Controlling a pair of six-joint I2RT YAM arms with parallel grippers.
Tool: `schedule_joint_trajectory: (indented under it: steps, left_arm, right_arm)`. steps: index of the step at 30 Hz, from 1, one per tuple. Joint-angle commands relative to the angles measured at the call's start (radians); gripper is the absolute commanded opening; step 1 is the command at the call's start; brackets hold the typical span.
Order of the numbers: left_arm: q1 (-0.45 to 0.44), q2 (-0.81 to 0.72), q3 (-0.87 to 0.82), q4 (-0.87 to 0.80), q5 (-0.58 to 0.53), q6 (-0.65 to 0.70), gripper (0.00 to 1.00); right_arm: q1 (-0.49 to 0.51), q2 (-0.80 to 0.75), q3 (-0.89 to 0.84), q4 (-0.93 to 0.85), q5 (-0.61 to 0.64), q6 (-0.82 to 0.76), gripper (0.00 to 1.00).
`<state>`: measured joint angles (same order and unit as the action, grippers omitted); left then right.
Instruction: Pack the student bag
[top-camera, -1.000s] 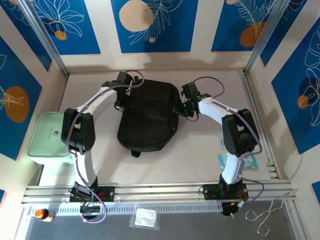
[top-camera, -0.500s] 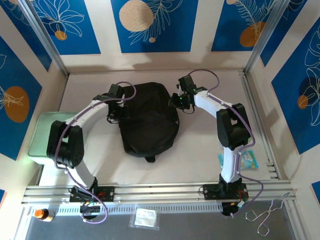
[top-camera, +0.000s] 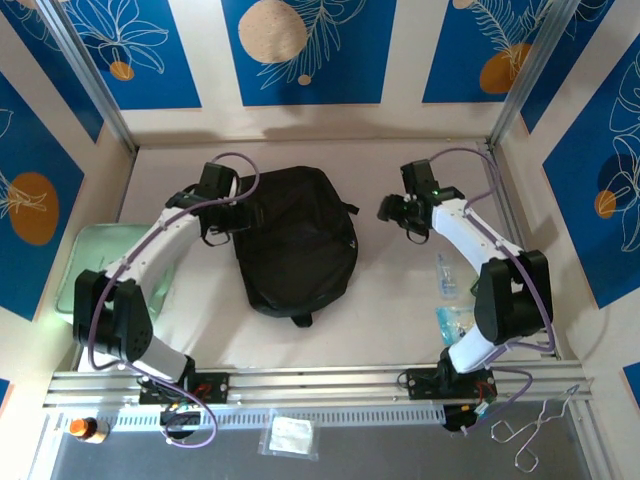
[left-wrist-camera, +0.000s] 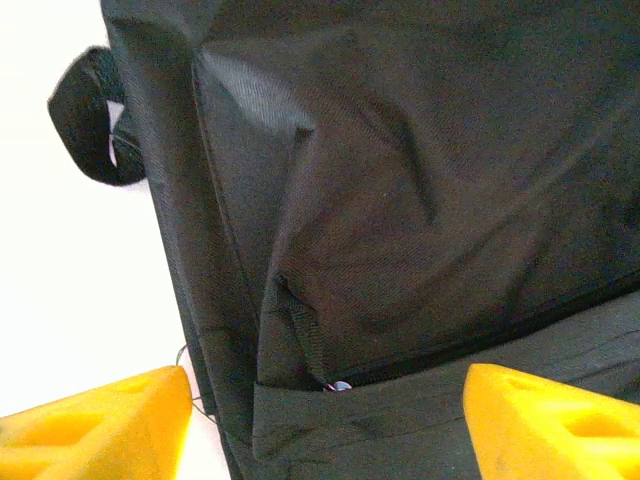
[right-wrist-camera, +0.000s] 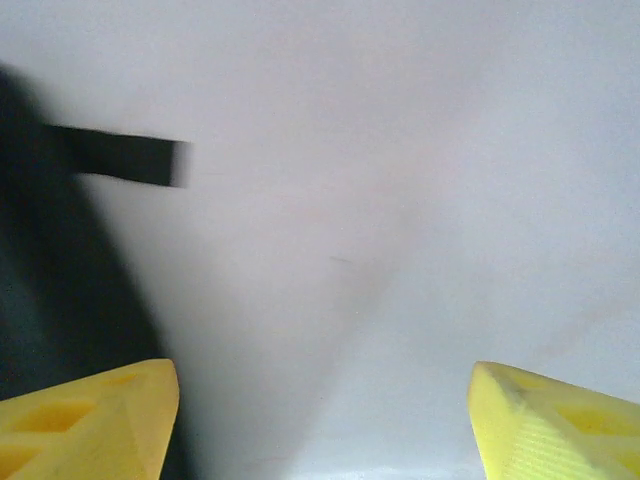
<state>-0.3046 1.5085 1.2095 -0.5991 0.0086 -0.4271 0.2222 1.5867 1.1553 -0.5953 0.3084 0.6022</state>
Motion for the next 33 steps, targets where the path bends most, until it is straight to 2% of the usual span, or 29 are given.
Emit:
schedule_joint_trajectory:
  steps: [1,3,6,10,17,24,27,31,33]
  left_arm:
    - [0.013,-0.053,-0.030,0.038,-0.011,0.026,0.79]
    - [0.013,-0.073,-0.042,0.055,-0.004,0.034,0.84]
    - [0.013,-0.090,-0.058,0.080,0.000,0.036,0.92]
    - [0.013,-0.106,-0.069,0.095,0.007,0.041,0.97]
    - [0.013,-0.123,-0.077,0.104,0.021,0.042,0.99]
    - [0.013,-0.105,-0.088,0.116,0.054,0.024,1.00]
    - [0.013,-0.099,-0.084,0.114,0.068,0.021,1.00]
    - [0.012,-0.107,-0.082,0.112,0.081,0.026,1.00]
    - [0.013,-0.111,-0.086,0.115,0.083,0.028,1.00]
  right_arm:
    - [-0.049,0.004,-0.083,-0.143,0.188,0.074,0.78]
    - [-0.080,0.014,-0.109,-0.175,0.235,0.103,0.80]
    - [-0.118,0.029,-0.131,-0.184,0.228,0.131,0.81]
    - [-0.169,0.035,-0.171,-0.145,0.126,0.149,0.82]
    - [-0.198,0.055,-0.196,-0.092,-0.026,0.176,0.80]
    - [-0.145,0.053,-0.195,-0.021,-0.162,0.232,0.78]
    - [-0.131,0.066,-0.170,0.002,-0.227,0.208,0.78]
    - [-0.144,0.043,-0.151,-0.004,-0.241,0.147,0.78]
    - [-0.145,0.002,-0.151,-0.018,-0.199,0.096,0.78]
